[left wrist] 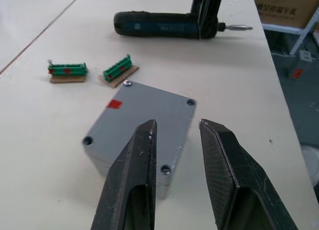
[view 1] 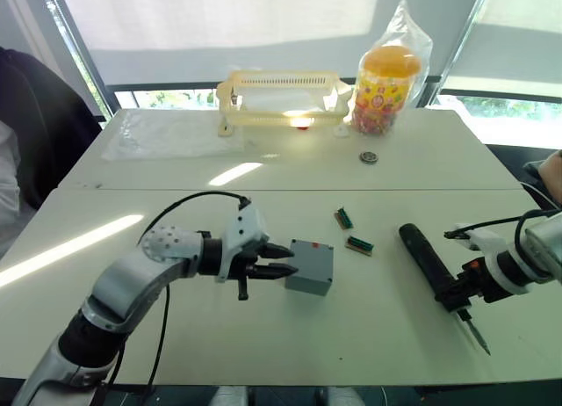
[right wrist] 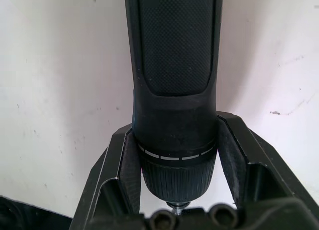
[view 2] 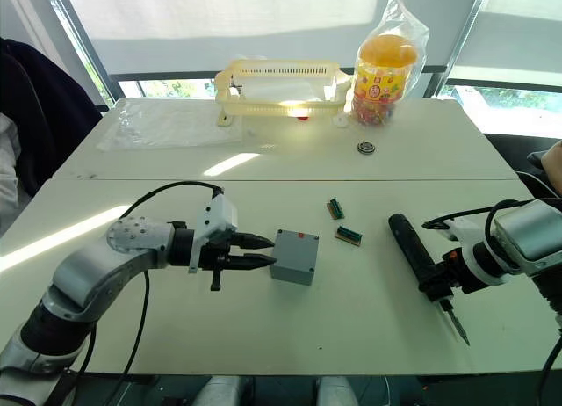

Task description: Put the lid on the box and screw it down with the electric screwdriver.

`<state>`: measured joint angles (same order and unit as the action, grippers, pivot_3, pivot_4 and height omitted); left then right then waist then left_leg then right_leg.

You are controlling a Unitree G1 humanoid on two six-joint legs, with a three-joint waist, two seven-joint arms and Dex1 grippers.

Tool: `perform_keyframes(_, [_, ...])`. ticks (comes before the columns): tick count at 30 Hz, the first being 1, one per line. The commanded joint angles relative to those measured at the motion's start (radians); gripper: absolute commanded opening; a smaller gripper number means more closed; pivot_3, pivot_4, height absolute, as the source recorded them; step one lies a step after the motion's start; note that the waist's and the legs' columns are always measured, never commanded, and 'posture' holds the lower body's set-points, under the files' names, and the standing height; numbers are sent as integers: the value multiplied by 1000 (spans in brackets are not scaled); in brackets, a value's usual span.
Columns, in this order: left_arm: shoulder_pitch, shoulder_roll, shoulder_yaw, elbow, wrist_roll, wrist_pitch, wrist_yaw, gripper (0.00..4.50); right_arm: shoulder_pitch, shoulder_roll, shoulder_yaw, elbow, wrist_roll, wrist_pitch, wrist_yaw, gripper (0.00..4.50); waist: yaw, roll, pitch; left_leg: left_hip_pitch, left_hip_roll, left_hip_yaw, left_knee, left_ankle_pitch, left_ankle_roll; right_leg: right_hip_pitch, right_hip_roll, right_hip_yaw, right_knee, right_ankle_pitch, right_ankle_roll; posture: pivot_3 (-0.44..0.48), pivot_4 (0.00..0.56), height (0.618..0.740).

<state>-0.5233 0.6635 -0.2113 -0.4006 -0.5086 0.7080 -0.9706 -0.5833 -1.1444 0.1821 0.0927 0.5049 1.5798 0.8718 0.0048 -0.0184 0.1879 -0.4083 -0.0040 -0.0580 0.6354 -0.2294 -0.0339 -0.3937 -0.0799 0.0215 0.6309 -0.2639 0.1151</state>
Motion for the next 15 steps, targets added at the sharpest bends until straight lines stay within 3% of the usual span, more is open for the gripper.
perform_keyframes(1, [-75,-6,46,106,-6,-50,-52,1326,-15,100,-316,-13,-66,28,-175,1759,-10,0,0,0,0,1,2,0,0,0,0,1,0,0,-2,0,150,740])
perform_keyframes(4, [-128,-7,44,204,-4,-76,-106,1326,48,173,-552,-233,-36,35,-286,1759,-15,10,3,-3,-1,2,5,0,0,-2,-1,2,1,1,0,0,150,740])
perform_keyframes(7, [-174,-15,16,273,9,-89,-162,1326,70,305,-732,-510,-95,17,-414,1759,-16,11,2,-4,-1,1,3,0,0,-5,-1,2,4,2,4,0,150,740])
perform_keyframes(10, [-226,-36,-29,361,50,-125,-223,1326,72,471,-769,-734,-118,-217,-511,1759,-19,11,2,-4,0,0,-3,0,0,-10,1,2,8,2,4,0,150,740])
perform_keyframes(15, [-284,-83,-88,448,104,-176,-296,1326,61,798,-714,-815,-20,-498,-554,1759,-24,11,2,-3,0,1,-4,1,-1,-12,1,3,13,1,3,0,150,740])
